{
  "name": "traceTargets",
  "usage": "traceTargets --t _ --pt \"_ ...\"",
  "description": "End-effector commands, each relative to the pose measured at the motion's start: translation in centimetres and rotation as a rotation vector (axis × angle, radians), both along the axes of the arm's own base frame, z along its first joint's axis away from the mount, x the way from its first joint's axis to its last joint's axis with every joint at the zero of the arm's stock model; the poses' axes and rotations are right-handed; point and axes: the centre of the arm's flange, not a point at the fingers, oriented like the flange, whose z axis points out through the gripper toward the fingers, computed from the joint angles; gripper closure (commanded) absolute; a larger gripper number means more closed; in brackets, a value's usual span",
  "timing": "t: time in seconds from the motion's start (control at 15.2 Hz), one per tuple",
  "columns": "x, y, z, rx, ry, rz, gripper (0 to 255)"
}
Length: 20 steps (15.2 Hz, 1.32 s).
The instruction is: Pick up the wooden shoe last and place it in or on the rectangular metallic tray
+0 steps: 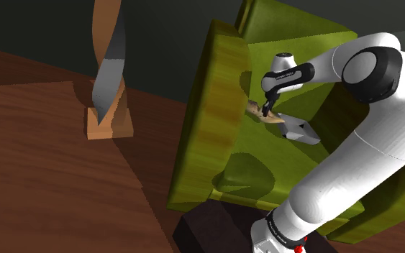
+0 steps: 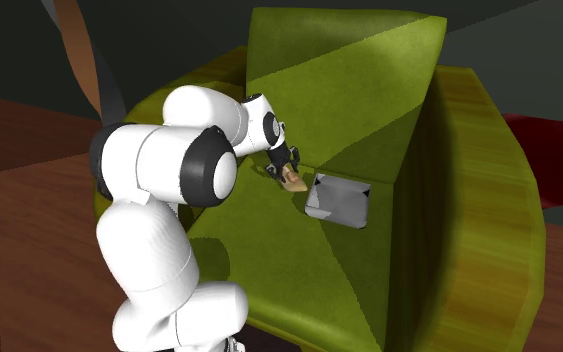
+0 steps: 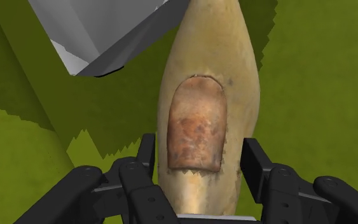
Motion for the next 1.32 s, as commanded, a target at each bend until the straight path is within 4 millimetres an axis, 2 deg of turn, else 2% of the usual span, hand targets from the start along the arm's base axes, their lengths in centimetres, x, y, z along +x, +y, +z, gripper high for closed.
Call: traceTargets --t 0.0,1.25 --pt "-0.1 -0.1 0.9 0.002 0.004 -0.002 255" --pt "-0.1 -0.1 10.9 0.002 0.004 -0.002 255"
